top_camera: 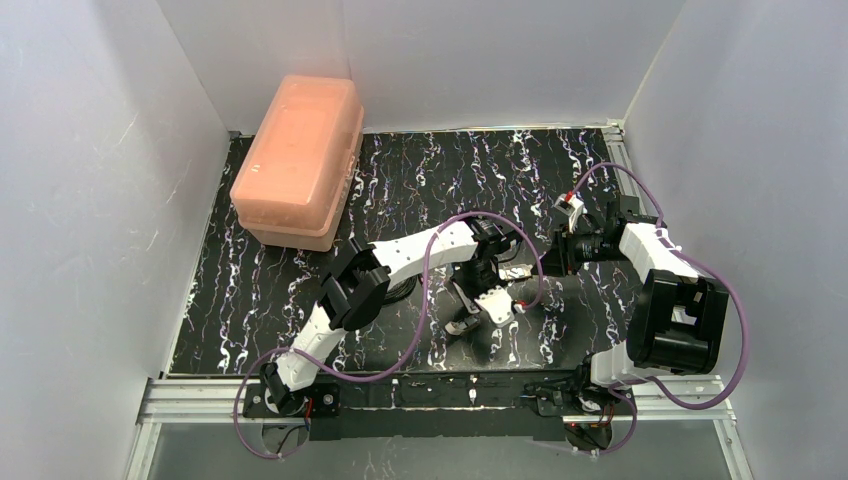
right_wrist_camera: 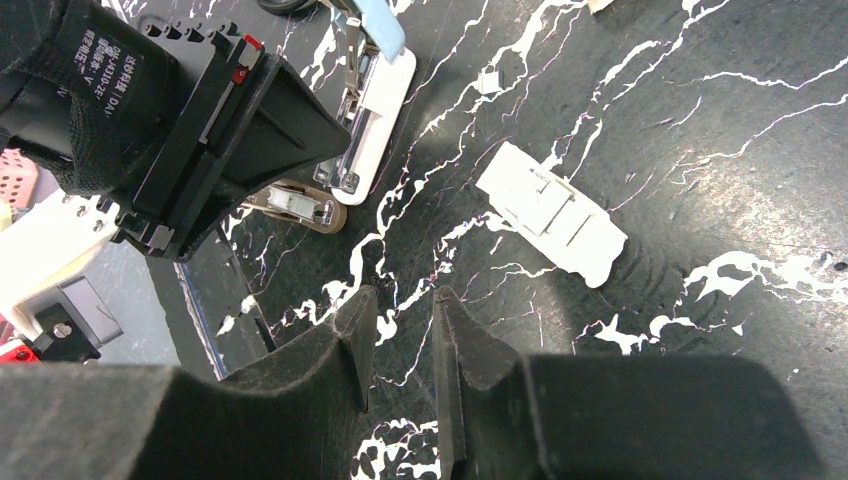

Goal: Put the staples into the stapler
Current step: Install the staple into the stapler.

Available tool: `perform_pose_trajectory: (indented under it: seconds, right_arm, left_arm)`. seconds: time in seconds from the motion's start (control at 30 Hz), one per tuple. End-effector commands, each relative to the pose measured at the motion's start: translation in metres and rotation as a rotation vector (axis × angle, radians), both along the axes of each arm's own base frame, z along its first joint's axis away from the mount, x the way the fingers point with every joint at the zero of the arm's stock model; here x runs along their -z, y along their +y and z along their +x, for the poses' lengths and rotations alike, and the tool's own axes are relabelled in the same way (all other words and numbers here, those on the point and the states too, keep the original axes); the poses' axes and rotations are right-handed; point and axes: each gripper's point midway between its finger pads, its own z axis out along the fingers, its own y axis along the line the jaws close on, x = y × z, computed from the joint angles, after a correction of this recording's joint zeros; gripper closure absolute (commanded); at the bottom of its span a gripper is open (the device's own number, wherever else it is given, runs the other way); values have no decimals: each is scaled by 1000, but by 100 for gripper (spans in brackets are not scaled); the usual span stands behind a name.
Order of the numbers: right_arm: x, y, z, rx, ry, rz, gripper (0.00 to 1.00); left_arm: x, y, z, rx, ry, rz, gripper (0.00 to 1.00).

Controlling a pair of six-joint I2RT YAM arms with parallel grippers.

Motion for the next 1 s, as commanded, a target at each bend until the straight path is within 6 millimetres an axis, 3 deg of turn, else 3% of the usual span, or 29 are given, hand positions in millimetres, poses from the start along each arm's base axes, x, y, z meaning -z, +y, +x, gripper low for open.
perform_pose_trajectory:
  seconds: [0.0, 0.3, 0.73, 0.97]
  right_arm:
    - [-12, 0, 8, -9, -36, 19, 65]
    - [-11, 0, 8, -9, -35, 18, 65]
    - [-11, 0, 8, -10, -35, 18, 65]
    - [-11, 0, 8, -9, -37, 14, 65]
  left_arm:
    - [-20, 5, -7, 22, -5, -15, 100]
    - [-16, 8, -6, 0, -13, 7, 100]
    - [-21, 4, -4, -21, -39, -33, 68]
    - [-39, -7, -1, -65, -51, -99, 61]
